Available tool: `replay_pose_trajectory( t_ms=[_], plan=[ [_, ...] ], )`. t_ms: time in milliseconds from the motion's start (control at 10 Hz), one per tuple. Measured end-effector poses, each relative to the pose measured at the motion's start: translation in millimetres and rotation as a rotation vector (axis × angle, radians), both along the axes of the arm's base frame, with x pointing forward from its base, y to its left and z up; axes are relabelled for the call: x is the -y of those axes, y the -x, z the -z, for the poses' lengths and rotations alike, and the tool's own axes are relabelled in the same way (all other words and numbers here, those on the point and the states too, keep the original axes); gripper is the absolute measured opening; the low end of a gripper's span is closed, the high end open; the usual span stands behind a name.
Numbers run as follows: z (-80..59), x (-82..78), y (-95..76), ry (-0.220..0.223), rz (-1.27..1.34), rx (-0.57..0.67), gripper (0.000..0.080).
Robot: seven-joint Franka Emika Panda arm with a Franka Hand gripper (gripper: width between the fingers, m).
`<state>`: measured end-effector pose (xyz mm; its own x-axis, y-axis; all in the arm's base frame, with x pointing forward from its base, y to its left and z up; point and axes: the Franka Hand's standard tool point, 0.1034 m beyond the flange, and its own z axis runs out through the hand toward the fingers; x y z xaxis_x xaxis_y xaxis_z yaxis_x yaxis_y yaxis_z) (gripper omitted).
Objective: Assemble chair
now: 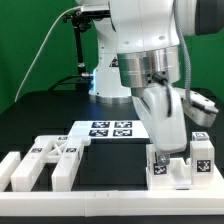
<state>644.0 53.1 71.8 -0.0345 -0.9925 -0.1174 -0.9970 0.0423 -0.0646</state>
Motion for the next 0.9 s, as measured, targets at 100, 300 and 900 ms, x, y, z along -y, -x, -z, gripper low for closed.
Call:
replay_pose_trajectory(
  t_ms=[100, 300, 900],
  plan=[
    [0.9, 0.1, -0.9, -0.008, 0.063, -0.004, 0.0286],
    [1.2, -0.3, 0.2, -0.02, 0.172, -0.019, 0.0287],
    [-12.9, 1.4, -1.7, -0.02, 0.109, 0.004, 0.0622]
  ],
)
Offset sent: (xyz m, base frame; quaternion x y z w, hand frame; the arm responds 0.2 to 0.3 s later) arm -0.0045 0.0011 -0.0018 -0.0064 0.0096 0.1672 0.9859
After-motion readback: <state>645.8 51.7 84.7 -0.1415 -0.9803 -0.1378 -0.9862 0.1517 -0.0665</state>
